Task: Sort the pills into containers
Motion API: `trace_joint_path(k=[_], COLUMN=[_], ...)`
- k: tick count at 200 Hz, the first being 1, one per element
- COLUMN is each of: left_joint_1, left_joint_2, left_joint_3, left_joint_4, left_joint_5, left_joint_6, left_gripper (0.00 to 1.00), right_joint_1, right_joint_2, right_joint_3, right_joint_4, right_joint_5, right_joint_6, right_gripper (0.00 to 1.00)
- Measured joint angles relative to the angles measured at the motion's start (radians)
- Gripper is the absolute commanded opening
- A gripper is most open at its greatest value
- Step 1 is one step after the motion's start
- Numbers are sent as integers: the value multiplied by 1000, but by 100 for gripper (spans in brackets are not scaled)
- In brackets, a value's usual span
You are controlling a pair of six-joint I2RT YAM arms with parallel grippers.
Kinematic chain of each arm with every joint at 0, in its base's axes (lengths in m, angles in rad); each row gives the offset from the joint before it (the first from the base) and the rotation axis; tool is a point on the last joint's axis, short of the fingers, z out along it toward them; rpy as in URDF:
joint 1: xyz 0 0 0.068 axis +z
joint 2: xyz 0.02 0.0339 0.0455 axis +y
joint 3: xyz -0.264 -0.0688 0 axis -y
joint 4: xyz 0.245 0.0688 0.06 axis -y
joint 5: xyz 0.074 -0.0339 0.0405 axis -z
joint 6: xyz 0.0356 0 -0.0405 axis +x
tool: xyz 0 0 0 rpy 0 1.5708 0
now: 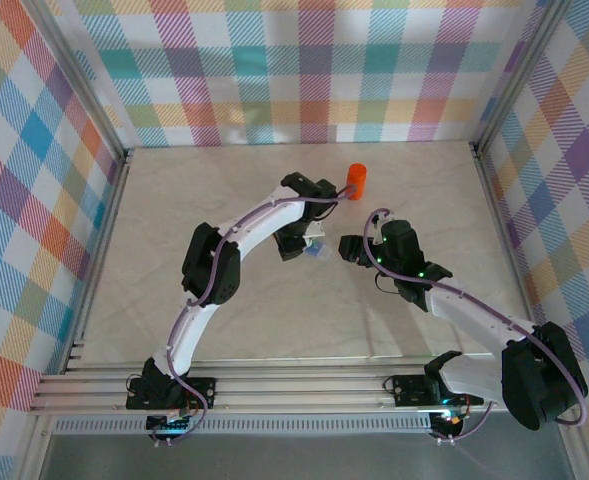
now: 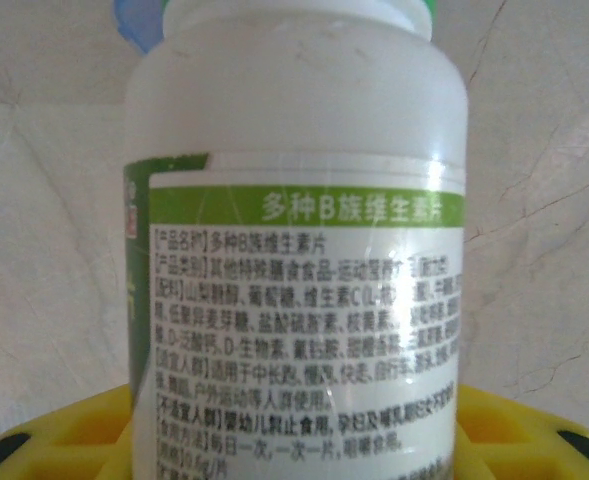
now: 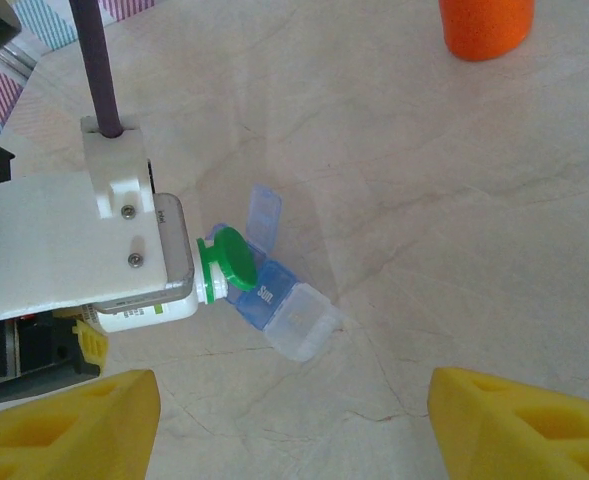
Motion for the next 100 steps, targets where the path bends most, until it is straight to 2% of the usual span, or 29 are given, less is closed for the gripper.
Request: trace_joint_path(k=[100], left_joint_1=[-2], left_joint_2=[32], left_joint_3=[-5], left_joint_4=[3], left_joint_5=[-61], left_joint_6=[18], left_gripper=[0], right_joint_1=[0], right_joint_2=[13], right_joint_3=[0], right_joint_4=[3], right_joint_5=[-5], right_joint_6=[3], right_gripper=[73])
